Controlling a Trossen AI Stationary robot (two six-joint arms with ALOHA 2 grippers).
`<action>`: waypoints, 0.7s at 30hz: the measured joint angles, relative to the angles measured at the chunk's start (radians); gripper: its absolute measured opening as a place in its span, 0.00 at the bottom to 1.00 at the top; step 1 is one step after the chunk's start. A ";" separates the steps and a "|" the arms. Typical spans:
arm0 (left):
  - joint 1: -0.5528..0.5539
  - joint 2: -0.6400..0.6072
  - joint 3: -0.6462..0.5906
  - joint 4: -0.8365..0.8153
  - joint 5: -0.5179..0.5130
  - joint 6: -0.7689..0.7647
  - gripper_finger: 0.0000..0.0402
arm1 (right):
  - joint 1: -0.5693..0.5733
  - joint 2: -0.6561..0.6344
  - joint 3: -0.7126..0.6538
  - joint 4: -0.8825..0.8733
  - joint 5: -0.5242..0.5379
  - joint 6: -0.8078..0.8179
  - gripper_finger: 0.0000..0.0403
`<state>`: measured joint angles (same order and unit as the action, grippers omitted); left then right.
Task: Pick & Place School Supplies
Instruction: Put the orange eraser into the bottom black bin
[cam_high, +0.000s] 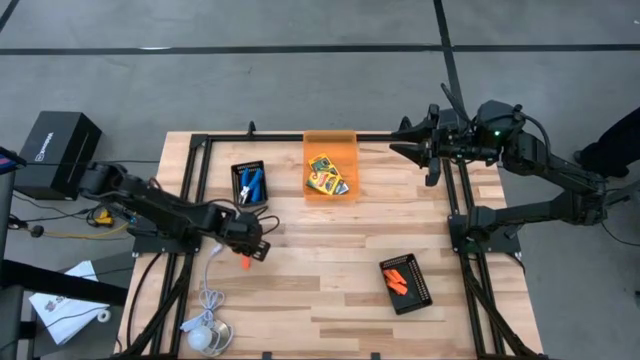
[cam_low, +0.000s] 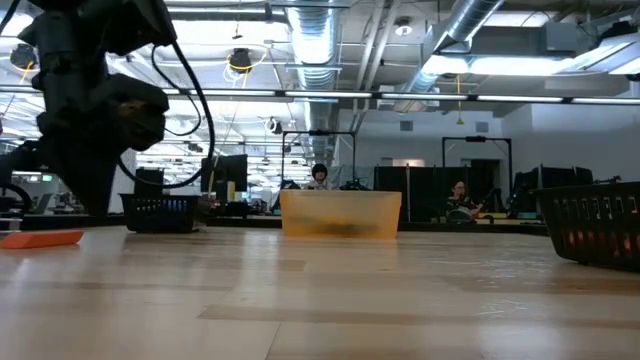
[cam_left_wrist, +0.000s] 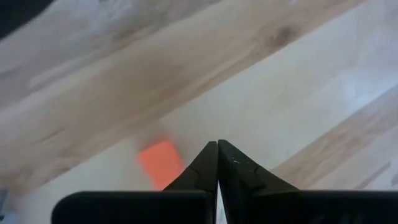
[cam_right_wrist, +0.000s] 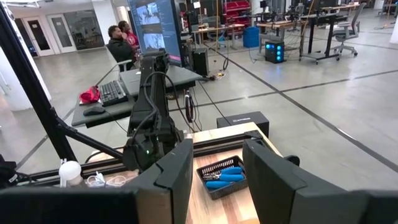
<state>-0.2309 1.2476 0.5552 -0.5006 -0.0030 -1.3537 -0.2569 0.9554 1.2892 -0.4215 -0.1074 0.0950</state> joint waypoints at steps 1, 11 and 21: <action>-0.006 -0.007 -0.008 0.001 0.004 -0.002 0.00 | 0.000 0.000 0.000 -0.004 0.000 0.000 0.33; -0.053 -0.032 -0.070 -0.007 0.031 -0.056 0.00 | 0.000 0.000 0.000 -0.020 0.000 0.000 0.33; -0.076 -0.036 -0.120 0.009 0.048 -0.065 0.00 | 0.000 0.000 0.000 -0.020 0.000 0.001 0.33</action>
<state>-0.3073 1.2115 0.4348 -0.4919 0.0448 -1.4187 -0.2569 0.9554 1.2892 -0.4413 -0.1074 0.0963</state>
